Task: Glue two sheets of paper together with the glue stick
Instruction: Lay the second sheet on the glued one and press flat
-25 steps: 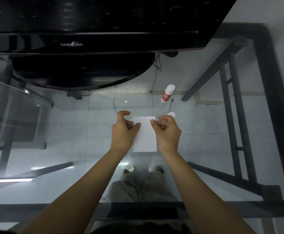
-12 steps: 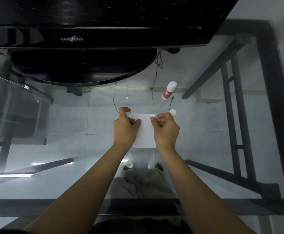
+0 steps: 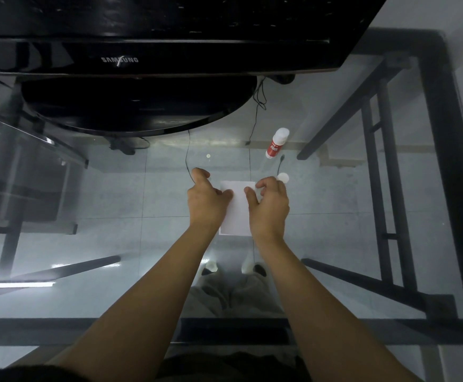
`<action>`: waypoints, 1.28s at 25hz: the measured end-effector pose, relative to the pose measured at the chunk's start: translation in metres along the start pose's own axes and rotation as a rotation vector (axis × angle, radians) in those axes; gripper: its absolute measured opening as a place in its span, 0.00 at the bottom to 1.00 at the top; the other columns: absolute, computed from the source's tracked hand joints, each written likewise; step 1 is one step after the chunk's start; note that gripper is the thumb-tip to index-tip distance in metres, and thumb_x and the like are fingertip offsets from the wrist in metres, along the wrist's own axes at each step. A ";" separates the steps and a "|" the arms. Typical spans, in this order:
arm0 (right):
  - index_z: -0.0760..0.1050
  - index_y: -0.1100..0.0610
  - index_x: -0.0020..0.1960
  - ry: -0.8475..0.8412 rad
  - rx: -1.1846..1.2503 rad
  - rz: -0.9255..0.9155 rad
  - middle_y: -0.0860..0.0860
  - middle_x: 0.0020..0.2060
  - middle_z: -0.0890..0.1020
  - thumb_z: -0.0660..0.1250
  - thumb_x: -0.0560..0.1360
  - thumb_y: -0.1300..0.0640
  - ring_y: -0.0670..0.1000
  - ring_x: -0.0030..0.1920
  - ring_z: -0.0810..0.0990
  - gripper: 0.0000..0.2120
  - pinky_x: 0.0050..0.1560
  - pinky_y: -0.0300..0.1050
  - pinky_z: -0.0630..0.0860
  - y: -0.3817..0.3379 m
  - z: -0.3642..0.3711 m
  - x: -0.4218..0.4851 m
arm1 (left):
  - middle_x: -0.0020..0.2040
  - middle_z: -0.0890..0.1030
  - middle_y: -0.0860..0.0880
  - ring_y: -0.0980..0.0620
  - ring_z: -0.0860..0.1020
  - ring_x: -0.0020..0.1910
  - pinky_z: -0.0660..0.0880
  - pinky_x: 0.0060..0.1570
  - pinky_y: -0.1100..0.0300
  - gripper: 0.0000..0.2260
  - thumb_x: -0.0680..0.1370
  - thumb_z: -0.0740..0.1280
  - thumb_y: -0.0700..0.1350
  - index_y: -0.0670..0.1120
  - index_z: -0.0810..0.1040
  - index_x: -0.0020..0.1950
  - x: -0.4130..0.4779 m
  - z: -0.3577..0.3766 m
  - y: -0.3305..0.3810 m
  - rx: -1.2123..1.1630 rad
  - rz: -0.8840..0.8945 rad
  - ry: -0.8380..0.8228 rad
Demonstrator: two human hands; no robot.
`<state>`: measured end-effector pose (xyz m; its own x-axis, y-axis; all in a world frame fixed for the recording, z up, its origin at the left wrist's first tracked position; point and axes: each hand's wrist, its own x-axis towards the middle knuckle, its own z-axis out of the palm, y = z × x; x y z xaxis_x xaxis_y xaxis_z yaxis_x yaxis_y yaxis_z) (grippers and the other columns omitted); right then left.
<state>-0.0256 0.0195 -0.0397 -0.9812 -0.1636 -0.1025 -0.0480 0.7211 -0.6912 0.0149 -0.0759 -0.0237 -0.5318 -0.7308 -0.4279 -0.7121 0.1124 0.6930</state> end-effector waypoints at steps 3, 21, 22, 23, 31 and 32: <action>0.74 0.60 0.51 -0.079 -0.040 -0.199 0.58 0.47 0.79 0.65 0.75 0.59 0.55 0.47 0.79 0.06 0.46 0.39 0.73 0.008 -0.007 -0.010 | 0.43 0.79 0.42 0.52 0.73 0.35 0.69 0.38 0.59 0.21 0.73 0.70 0.41 0.42 0.63 0.60 -0.001 -0.001 0.003 -0.003 -0.022 -0.008; 0.34 0.53 0.73 -0.581 -0.785 -0.534 0.49 0.76 0.40 0.42 0.78 0.41 0.50 0.74 0.39 0.30 0.69 0.55 0.37 0.042 -0.019 0.002 | 0.48 0.80 0.39 0.47 0.77 0.35 0.77 0.37 0.57 0.10 0.73 0.71 0.42 0.38 0.78 0.51 -0.002 -0.012 -0.039 0.331 0.697 0.079; 0.34 0.53 0.73 -0.586 -0.789 -0.538 0.49 0.76 0.40 0.42 0.78 0.41 0.50 0.74 0.39 0.30 0.69 0.55 0.37 0.041 -0.019 0.003 | 0.48 0.81 0.38 0.44 0.79 0.40 0.78 0.40 0.54 0.11 0.73 0.71 0.42 0.37 0.78 0.51 -0.001 -0.014 -0.042 0.421 0.772 0.102; 0.34 0.53 0.73 -0.586 -0.798 -0.542 0.49 0.76 0.40 0.42 0.78 0.41 0.50 0.74 0.39 0.30 0.69 0.56 0.37 0.041 -0.019 0.003 | 0.50 0.81 0.38 0.40 0.80 0.45 0.79 0.45 0.51 0.12 0.73 0.71 0.42 0.37 0.79 0.52 0.002 -0.015 -0.044 0.510 0.845 0.117; 0.34 0.53 0.73 -0.551 -0.804 -0.533 0.48 0.76 0.40 0.42 0.79 0.41 0.49 0.75 0.39 0.30 0.70 0.58 0.36 0.039 -0.021 -0.001 | 0.74 0.38 0.50 0.52 0.35 0.72 0.35 0.70 0.53 0.33 0.75 0.34 0.65 0.48 0.37 0.74 0.009 -0.021 -0.053 0.975 0.837 -0.308; 0.34 0.53 0.73 -0.552 -0.804 -0.533 0.48 0.76 0.40 0.43 0.79 0.41 0.49 0.75 0.39 0.30 0.70 0.58 0.36 0.038 -0.022 0.000 | 0.73 0.37 0.51 0.52 0.33 0.72 0.32 0.69 0.53 0.34 0.74 0.32 0.66 0.49 0.34 0.73 0.008 -0.022 -0.055 1.032 0.857 -0.318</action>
<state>-0.0316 0.0620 -0.0507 -0.5904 -0.7155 -0.3735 -0.7423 0.6630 -0.0968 0.0601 -0.1025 -0.0526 -0.9540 -0.0127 -0.2994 -0.0520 0.9909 0.1238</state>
